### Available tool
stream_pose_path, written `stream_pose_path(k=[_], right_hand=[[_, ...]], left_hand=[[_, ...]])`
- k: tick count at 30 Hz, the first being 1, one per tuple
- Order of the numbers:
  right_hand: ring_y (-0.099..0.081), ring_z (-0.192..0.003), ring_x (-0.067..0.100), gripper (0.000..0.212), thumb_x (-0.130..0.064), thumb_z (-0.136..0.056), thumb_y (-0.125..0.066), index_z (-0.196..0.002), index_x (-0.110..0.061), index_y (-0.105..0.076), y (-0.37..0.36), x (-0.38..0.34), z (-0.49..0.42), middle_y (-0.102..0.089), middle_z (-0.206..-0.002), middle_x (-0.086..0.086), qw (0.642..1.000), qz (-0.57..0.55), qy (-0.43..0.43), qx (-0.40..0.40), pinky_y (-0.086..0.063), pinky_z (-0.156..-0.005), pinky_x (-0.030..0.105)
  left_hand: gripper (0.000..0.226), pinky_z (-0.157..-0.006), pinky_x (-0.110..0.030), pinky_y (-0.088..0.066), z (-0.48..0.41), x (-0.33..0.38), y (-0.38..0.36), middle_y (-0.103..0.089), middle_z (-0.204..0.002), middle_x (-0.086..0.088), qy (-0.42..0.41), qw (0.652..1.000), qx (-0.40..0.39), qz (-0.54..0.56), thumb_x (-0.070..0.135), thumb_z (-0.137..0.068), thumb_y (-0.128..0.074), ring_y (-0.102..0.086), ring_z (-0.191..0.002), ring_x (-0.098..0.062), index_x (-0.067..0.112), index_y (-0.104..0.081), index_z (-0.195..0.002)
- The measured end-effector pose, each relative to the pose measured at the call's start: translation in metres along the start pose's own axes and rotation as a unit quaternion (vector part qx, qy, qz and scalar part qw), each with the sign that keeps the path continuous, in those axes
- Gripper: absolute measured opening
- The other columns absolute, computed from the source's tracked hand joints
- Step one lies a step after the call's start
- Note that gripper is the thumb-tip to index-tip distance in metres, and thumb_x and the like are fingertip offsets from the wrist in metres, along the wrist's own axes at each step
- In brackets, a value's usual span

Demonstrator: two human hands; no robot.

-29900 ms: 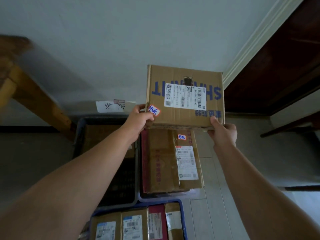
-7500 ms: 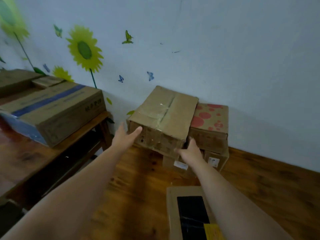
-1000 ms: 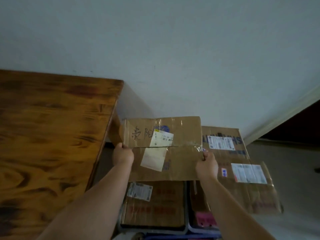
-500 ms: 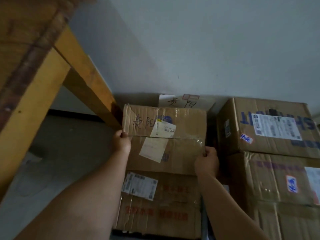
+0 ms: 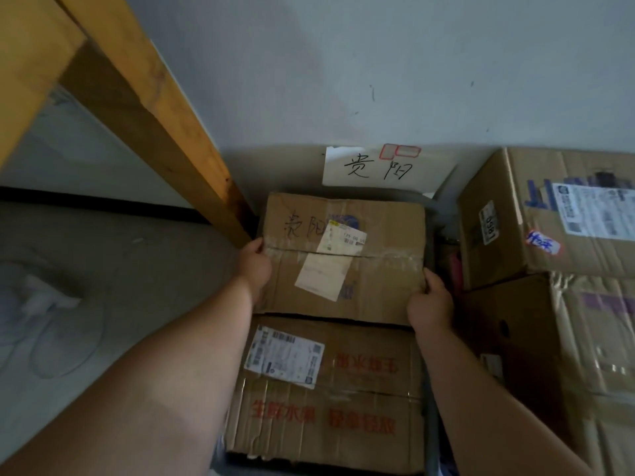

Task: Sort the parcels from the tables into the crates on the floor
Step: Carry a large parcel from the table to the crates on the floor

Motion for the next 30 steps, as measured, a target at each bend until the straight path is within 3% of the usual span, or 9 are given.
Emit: stream_pose_path(k=[3,5,8,10,12,15,18,25,30], right_hand=[[-0.037,-0.135,0.033,0.057,-0.015,-0.101,-0.038,-0.153,-0.023,-0.015,-0.006,-0.005,0.012,-0.034,-0.151,0.01,0.998,0.048,-0.002,-0.035,-0.037,-0.104,0.043],[-0.031,-0.139,0.031,0.063,-0.019,-0.1,-0.043,-0.153,-0.022,-0.011,0.002,-0.014,0.031,-0.028,-0.155,0.009,0.995,0.089,0.026,-0.043,-0.034,-0.109,0.045],[-0.033,-0.139,0.028,0.063,-0.02,-0.099,-0.047,-0.153,-0.021,-0.014,0.024,-0.028,0.073,-0.029,-0.154,0.005,0.992,0.098,0.021,-0.073,-0.037,-0.108,0.041],[-0.04,-0.133,0.027,0.058,-0.022,-0.1,-0.046,-0.151,-0.021,-0.019,0.047,-0.046,0.105,-0.036,-0.151,0.005,0.992,0.089,0.007,-0.086,-0.04,-0.093,0.032],[-0.045,-0.129,0.028,0.057,-0.025,-0.1,-0.047,-0.151,-0.02,-0.022,0.075,-0.072,0.142,-0.038,-0.149,0.008,0.994,0.077,0.009,-0.08,-0.041,-0.087,0.032],[-0.049,-0.121,0.024,0.055,-0.025,-0.099,-0.048,-0.149,-0.017,-0.027,0.11,-0.118,0.195,-0.044,-0.144,0.009,0.995,0.052,0.038,-0.071,-0.039,-0.083,0.03],[-0.049,-0.105,0.016,0.048,-0.022,-0.099,-0.047,-0.145,-0.013,-0.034,0.137,-0.153,0.248,-0.051,-0.136,0.007,0.994,0.049,0.068,-0.063,-0.034,-0.078,0.024],[-0.052,-0.102,0.016,0.046,-0.023,-0.098,-0.05,-0.142,-0.014,-0.04,0.177,-0.173,0.352,-0.053,-0.134,0.006,0.994,0.014,0.1,-0.032,-0.038,-0.079,0.026],[-0.051,-0.12,0.022,0.048,-0.024,-0.097,-0.052,-0.143,-0.017,-0.039,0.207,-0.154,0.425,-0.05,-0.139,0.006,0.99,-0.018,0.138,-0.019,-0.042,-0.087,0.029]], left_hand=[[0.04,-0.096,-0.04,-0.046,0.013,0.008,-0.003,-0.054,-0.127,-0.003,0.002,0.999,0.021,-0.026,0.008,-0.098,-0.037,-0.052,-0.115,-0.03,0.016,-0.047,-0.137],[0.04,-0.1,-0.041,-0.043,0.033,0.016,-0.004,-0.053,-0.132,-0.009,0.013,0.999,0.036,-0.03,0.009,-0.098,-0.041,-0.05,-0.121,-0.032,0.015,-0.045,-0.137],[0.043,-0.1,-0.039,-0.041,0.079,0.038,0.007,-0.048,-0.139,-0.012,0.023,0.998,0.039,-0.051,0.013,-0.098,-0.044,-0.047,-0.126,-0.032,0.013,-0.039,-0.141],[0.05,-0.101,-0.041,-0.04,0.111,0.058,0.02,-0.042,-0.145,-0.011,0.025,0.997,0.031,-0.068,0.019,-0.099,-0.045,-0.043,-0.13,-0.032,0.016,-0.031,-0.146],[0.054,-0.104,-0.042,-0.038,0.149,0.08,0.039,-0.036,-0.149,-0.009,0.027,0.997,0.023,-0.065,0.023,-0.099,-0.046,-0.039,-0.134,-0.032,0.019,-0.025,-0.149],[0.054,-0.105,-0.04,-0.035,0.202,0.115,0.066,-0.035,-0.15,-0.009,0.003,0.998,0.005,-0.06,0.024,-0.099,-0.047,-0.037,-0.135,-0.03,0.017,-0.026,-0.148],[0.051,-0.097,-0.032,-0.039,0.255,0.138,0.089,-0.042,-0.145,-0.007,-0.012,0.999,-0.019,-0.044,0.023,-0.098,-0.048,-0.043,-0.13,-0.027,0.017,-0.032,-0.146],[0.054,-0.1,-0.032,-0.037,0.355,0.169,0.135,-0.041,-0.147,-0.005,-0.087,0.994,-0.053,-0.047,0.026,-0.096,-0.05,-0.043,-0.131,-0.024,0.018,-0.031,-0.147],[0.054,-0.105,-0.034,-0.035,0.43,0.17,0.172,-0.043,-0.145,-0.007,-0.143,0.988,-0.064,-0.01,0.024,-0.095,-0.053,-0.042,-0.131,-0.024,0.014,-0.034,-0.145]])
Point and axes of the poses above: each hand's wrist, its own z-axis away from the middle knuckle, its own y-axis out of the back of the hand, x = y × z, the point moved 9 cm from there along -z, towards the middle knuckle
